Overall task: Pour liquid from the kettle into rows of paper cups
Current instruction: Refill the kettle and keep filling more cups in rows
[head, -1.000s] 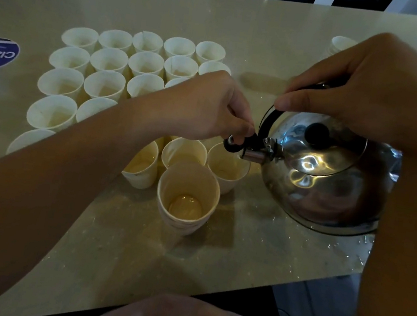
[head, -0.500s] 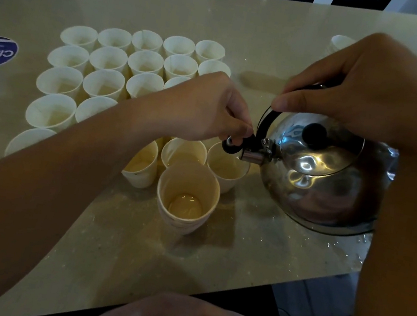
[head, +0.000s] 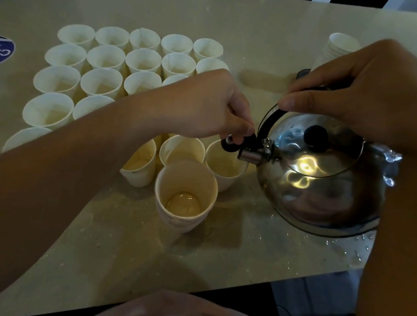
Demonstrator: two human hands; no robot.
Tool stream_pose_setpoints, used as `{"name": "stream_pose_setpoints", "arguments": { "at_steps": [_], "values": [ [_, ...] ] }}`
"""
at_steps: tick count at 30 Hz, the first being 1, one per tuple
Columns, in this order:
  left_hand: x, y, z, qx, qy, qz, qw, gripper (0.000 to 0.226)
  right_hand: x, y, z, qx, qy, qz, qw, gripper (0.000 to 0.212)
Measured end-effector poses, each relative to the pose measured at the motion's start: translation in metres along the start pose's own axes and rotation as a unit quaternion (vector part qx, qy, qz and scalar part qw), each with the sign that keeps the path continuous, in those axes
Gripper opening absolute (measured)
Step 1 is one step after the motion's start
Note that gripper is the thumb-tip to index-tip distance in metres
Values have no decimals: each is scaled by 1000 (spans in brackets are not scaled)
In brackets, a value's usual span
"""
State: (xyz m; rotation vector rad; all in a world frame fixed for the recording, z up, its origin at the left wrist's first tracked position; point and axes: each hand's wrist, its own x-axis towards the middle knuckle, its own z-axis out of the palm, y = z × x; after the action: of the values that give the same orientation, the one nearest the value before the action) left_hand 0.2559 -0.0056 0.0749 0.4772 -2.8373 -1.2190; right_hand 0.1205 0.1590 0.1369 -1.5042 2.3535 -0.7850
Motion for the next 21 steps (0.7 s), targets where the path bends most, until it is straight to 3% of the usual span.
{"name": "stream_pose_setpoints", "arguments": {
  "at_steps": [8,13,21],
  "values": [
    [21,33,-2,25,27,14,999,11,-11,40,-5,129,120,18,984,21],
    [50,56,6,90,29,21,995,18,-17,63,-1,151,174,83,970,12],
    [87,70,24,117,1,4,993,24,-29,97,15,141,217,190,947,41]
  ]
}}
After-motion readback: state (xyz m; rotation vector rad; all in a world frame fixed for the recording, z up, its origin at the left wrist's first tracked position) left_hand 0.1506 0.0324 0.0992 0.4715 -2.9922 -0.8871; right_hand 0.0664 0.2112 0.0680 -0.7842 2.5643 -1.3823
